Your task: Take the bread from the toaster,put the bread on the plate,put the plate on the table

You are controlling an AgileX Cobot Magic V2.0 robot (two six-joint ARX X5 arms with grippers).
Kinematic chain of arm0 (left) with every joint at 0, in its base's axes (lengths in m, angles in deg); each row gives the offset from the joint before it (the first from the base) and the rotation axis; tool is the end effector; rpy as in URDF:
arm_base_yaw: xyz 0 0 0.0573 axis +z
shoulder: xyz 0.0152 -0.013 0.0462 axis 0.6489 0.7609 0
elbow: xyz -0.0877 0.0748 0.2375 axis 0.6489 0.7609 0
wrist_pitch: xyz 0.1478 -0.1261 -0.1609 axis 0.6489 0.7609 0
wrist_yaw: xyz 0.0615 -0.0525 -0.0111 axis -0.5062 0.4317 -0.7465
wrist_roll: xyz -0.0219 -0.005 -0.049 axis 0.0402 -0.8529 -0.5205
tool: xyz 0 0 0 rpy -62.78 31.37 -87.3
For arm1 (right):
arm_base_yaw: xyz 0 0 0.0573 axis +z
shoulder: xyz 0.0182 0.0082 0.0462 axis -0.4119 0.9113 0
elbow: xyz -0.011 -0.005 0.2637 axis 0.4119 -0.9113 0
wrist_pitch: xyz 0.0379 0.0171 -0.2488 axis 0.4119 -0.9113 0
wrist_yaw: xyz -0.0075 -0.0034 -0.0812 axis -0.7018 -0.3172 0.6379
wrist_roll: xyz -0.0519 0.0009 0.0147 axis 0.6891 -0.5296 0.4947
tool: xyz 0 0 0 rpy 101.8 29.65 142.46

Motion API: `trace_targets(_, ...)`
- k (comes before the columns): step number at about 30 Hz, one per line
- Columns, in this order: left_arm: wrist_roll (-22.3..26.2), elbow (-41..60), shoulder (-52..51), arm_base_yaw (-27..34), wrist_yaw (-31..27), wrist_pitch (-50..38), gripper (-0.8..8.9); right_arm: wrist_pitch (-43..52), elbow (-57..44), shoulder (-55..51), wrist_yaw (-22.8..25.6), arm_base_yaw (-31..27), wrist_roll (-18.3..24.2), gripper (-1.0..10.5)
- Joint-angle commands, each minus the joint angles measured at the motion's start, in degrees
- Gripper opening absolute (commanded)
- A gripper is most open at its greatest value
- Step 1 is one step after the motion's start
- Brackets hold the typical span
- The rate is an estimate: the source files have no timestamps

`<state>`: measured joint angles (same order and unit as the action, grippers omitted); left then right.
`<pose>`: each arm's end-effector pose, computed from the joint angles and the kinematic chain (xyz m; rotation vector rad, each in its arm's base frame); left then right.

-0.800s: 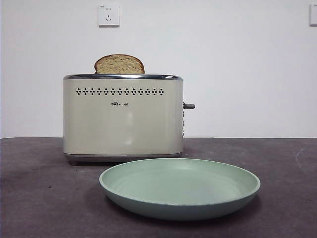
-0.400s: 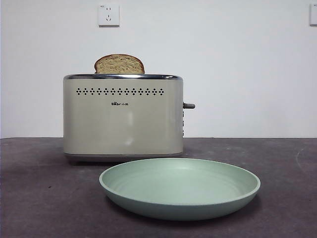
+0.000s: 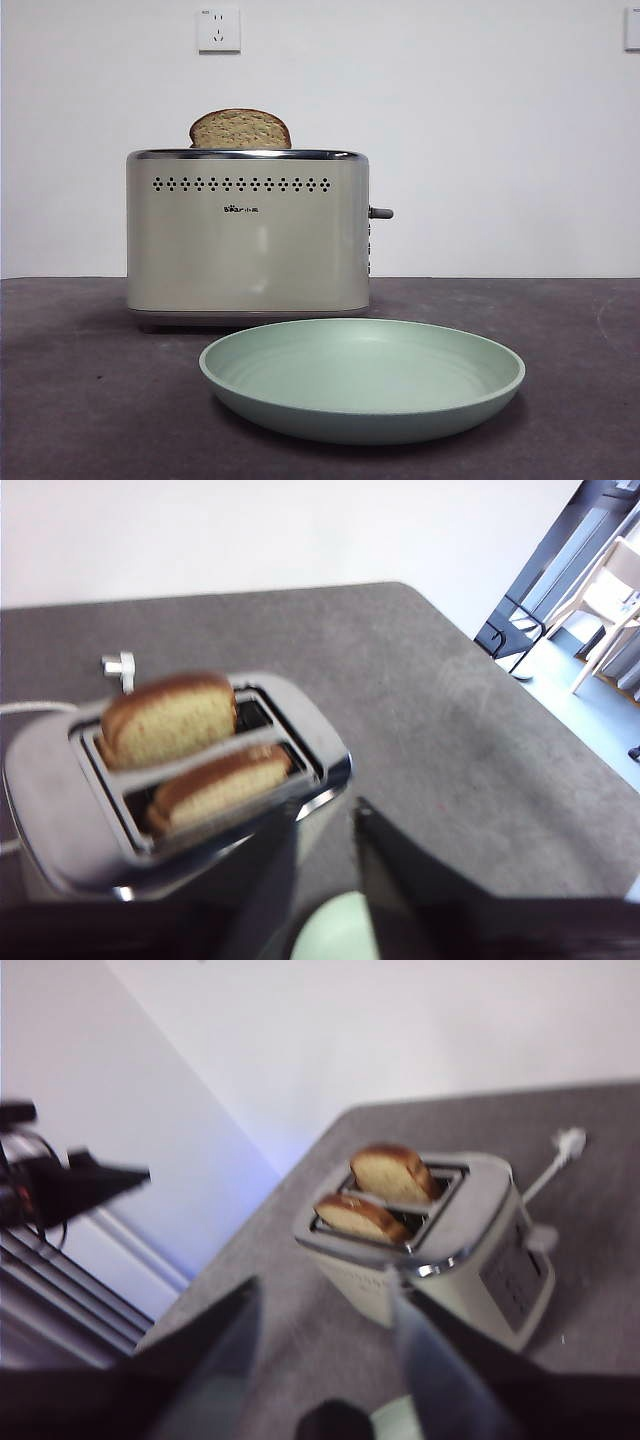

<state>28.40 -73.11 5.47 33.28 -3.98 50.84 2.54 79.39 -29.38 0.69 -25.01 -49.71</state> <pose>0.2297 -0.0456 0.4308 -0.1929 0.4652 -0.6964 0.1848 0.0197 0.4195 0.3717 0.4033 0.8024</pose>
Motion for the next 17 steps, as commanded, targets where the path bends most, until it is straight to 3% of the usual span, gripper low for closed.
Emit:
trace_targets(1, 3.43, -4.31, 4.76, -0.24, 0.15, 0.59, 4.85, -1.66, 0.11, 1.27, -0.11, 1.01, 2.29, 3.8)
trace_targets(4, 7.02, -10.16, 9.97, -0.55, 0.15, 2.47, 4.8, -2.36, 0.11, 2.25, -0.04, 2.12, 2.4, 3.8)
trace_targets(11, 20.24, -22.49, 21.27, -3.48, -0.74, 11.23, 4.66, -2.21, 0.11, 3.34, 0.22, 3.74, 2.36, 3.8)
trace_targets(17, 29.35, -24.39, 27.47, -7.85, -12.72, 13.05, 4.66, -2.29, 0.11, 3.52, 0.46, 3.96, 2.32, 3.8)
